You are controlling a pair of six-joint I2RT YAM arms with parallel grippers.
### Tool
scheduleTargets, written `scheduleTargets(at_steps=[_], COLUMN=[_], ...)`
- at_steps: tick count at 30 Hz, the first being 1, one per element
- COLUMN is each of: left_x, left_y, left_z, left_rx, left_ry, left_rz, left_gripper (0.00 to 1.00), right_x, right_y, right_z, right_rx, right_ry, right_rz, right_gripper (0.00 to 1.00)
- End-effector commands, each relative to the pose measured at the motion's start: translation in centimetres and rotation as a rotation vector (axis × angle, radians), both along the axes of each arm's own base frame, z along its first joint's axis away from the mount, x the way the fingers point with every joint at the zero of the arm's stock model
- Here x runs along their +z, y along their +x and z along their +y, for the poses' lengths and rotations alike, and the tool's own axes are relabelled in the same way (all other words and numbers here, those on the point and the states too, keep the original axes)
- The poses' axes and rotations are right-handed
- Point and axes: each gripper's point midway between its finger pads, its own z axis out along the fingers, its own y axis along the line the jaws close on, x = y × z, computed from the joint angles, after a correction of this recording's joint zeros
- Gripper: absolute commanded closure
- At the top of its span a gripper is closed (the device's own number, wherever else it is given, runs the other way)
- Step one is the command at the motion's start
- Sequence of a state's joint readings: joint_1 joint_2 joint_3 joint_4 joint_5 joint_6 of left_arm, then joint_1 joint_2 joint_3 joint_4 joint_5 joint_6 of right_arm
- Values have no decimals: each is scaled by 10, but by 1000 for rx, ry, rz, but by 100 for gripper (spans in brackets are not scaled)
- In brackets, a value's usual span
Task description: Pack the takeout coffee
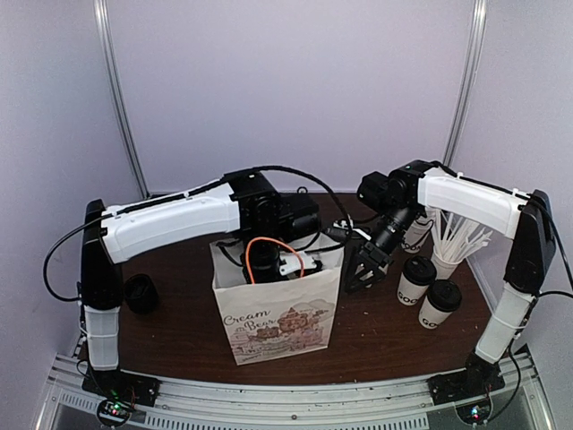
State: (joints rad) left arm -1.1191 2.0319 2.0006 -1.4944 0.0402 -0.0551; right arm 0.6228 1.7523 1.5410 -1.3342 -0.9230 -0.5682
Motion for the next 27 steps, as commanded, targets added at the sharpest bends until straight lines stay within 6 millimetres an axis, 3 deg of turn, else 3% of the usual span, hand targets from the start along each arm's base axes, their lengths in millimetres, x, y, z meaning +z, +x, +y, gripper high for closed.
scheduleTargets(at_steps=[1,8,11,16,23,27], left_x=[-29,-51,-48,-24,33,51], left_y=[-5,-6,-3,7,10,10], left_z=[11,10,8,8,-4,-4], left_rx=[6,-7,-10,-2,2,-12], left_ry=[104,146,138,91,-104,-155], left_rz=[47,76,61,-15,-98,-122], left_gripper=[61,61,61,52,38,36], right_x=[8,6,7,13,23,32], right_y=[-1,-1,-2,-2,-2,-2], right_z=[4,4,3,0,-5,-8], right_rx=[2,4,5,7,3,12], right_ry=[18,15,16,8,-5,1], right_rz=[1,11,7,-19,-44,-42], right_gripper=[23,23,23,23,20,19])
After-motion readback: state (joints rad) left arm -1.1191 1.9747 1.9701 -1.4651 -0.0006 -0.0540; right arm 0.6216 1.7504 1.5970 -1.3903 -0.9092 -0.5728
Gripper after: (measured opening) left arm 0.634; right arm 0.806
